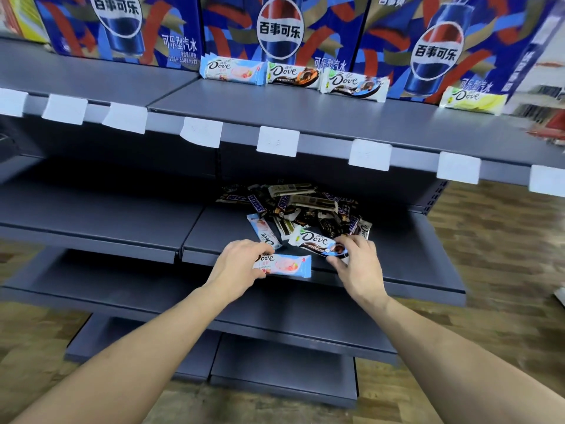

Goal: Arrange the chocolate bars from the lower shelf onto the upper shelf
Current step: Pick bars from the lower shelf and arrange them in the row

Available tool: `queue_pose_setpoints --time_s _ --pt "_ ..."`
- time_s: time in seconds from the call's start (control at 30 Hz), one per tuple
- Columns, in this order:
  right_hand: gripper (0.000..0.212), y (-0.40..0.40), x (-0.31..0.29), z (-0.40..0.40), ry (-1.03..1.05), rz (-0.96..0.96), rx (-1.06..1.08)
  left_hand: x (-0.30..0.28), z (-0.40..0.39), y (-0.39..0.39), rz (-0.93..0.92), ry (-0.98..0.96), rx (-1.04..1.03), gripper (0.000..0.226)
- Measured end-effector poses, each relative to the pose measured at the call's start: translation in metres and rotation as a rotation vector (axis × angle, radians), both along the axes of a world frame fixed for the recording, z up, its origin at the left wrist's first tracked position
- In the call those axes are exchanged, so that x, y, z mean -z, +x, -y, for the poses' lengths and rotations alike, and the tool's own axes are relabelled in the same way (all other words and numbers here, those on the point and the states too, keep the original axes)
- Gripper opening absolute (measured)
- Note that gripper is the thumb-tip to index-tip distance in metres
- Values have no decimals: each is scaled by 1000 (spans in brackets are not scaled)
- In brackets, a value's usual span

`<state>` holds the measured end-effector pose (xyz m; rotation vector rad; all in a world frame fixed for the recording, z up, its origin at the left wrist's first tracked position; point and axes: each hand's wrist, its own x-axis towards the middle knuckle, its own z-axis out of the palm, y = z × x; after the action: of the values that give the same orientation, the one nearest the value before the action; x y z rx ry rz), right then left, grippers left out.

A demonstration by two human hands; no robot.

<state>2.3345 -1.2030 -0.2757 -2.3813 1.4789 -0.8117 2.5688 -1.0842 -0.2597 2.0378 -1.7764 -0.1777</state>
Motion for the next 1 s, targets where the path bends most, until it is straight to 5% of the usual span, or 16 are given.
queue_pose_setpoints --time_s 0.23,0.5,1.0 --pt "42 -39 -36 -40 -73 12 -67 -30 -41 -46 17 -49 24 46" --pt "39 -71 -110 -70 -228 26 -109 -87 -73 -67 191 -315 172 43" --pt "36 -65 -228 -69 -401 63 -135 -205 -81 -55 339 -508 104 40"
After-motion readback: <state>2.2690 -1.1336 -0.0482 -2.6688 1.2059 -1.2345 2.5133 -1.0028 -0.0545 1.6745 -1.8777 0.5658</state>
